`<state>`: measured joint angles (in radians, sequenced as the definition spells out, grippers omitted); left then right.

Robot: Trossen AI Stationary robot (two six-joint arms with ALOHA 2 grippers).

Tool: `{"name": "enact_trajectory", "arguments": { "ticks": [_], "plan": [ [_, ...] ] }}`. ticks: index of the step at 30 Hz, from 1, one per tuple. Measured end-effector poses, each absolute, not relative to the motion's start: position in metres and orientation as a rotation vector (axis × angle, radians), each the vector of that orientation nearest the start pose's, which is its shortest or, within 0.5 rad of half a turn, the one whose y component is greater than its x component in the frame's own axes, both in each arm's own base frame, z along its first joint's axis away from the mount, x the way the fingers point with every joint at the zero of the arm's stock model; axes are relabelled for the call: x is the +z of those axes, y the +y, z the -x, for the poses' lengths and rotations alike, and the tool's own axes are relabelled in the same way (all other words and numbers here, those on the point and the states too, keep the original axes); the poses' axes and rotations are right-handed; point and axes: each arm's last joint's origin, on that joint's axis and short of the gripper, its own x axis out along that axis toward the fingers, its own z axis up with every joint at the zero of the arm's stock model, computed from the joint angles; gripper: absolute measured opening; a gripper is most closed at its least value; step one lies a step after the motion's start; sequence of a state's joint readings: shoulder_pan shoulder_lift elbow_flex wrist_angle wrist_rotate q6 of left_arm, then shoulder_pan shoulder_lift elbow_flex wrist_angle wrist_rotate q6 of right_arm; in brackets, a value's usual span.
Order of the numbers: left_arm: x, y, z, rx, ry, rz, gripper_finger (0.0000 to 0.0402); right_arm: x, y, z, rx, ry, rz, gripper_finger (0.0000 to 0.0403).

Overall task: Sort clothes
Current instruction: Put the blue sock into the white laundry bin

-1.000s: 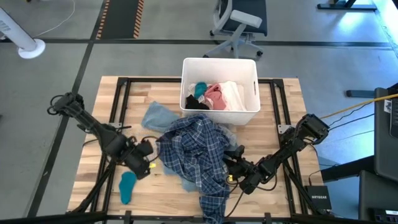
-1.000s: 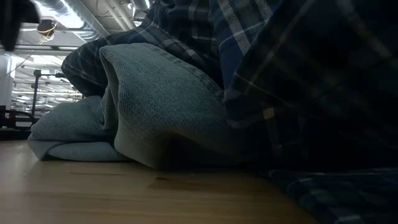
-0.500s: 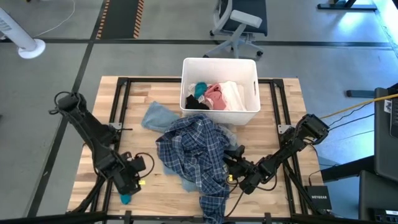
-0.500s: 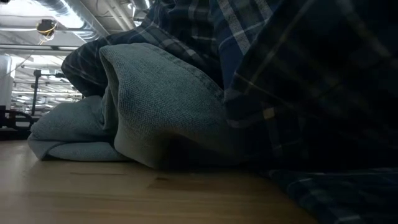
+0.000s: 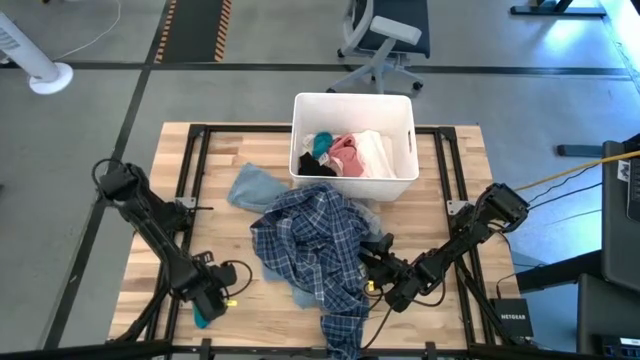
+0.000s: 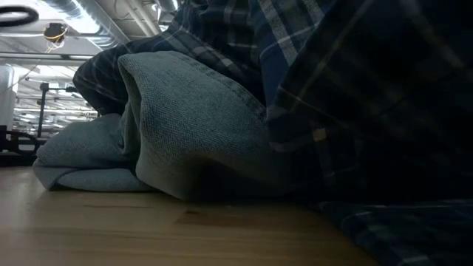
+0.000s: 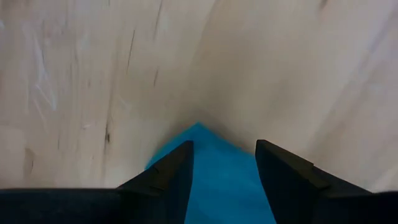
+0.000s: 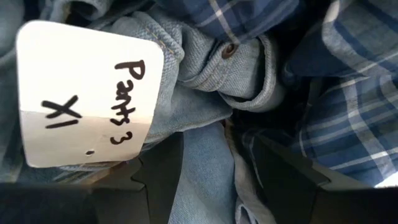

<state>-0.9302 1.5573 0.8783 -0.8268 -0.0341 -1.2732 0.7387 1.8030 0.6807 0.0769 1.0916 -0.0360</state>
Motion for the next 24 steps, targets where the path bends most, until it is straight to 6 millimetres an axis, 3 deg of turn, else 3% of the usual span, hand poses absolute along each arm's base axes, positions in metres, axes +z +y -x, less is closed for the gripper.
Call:
{"name": "enact_trajectory", "arguments": {
  "ticks": [12,24],
  "plan": [
    [0.139,-0.206,-0.155,0.255,1.55,0.174,0.0156,0.095,0.171,-0.226,-0.309,0.648,0.867,0.0215],
    [0.138,-0.208,-0.156,0.185,1.562,0.154,0.0014,0.096,0.171,-0.226,-0.31,0.648,0.867,0.0215]
  ]
}}
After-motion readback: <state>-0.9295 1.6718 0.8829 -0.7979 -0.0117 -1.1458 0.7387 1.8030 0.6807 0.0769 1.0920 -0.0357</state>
